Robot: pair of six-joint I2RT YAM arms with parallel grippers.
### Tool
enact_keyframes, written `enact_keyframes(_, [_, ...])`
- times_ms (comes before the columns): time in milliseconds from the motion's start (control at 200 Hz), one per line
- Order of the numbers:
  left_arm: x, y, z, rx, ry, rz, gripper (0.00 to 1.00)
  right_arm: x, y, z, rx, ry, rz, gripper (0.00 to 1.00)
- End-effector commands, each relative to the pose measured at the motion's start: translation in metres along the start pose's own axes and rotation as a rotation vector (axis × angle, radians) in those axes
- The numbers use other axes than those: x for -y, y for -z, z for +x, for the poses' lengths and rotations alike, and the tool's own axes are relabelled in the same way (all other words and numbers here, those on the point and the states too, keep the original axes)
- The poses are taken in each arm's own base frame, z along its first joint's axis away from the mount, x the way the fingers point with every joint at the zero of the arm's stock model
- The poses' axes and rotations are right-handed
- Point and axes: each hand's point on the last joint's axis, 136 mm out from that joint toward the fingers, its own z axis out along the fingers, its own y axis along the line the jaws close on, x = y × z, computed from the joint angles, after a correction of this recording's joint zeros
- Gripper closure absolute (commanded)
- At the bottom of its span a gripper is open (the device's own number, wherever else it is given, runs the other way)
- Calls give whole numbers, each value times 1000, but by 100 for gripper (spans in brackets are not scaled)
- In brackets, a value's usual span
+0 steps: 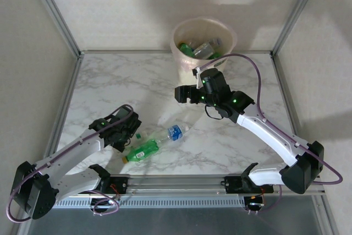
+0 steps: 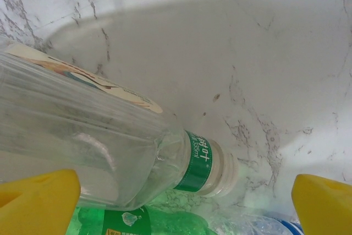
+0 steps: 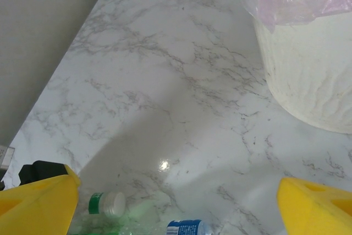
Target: Put the plastic bottles in the bin
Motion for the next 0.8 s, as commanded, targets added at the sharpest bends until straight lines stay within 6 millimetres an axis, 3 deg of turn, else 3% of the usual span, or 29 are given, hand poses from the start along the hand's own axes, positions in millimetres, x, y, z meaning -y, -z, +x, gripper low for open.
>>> enact_keyframes(0, [-6, 5, 10, -47, 364, -35, 0, -1, -1, 2, -9, -7, 9, 6])
enact_keyframes(85, [-2, 7, -2, -1, 355, -19, 0, -2, -1, 3, -12, -5, 9, 6])
enact_keyframes(280, [8, -12, -17, 7, 355, 6, 0, -3, 1, 1, -6, -5, 8, 6])
enact_keyframes(400, [34, -9, -38, 80, 324, 65, 0, -3, 3, 2, -9, -4, 7, 6])
enact_keyframes(661, [87, -52, -44, 44, 254, 105, 2, -4, 5, 4, -17, -6, 10, 6])
enact_keyframes(796, [121, -41, -57, 91, 196, 124, 2, -5, 7, 7, -26, -5, 18, 6])
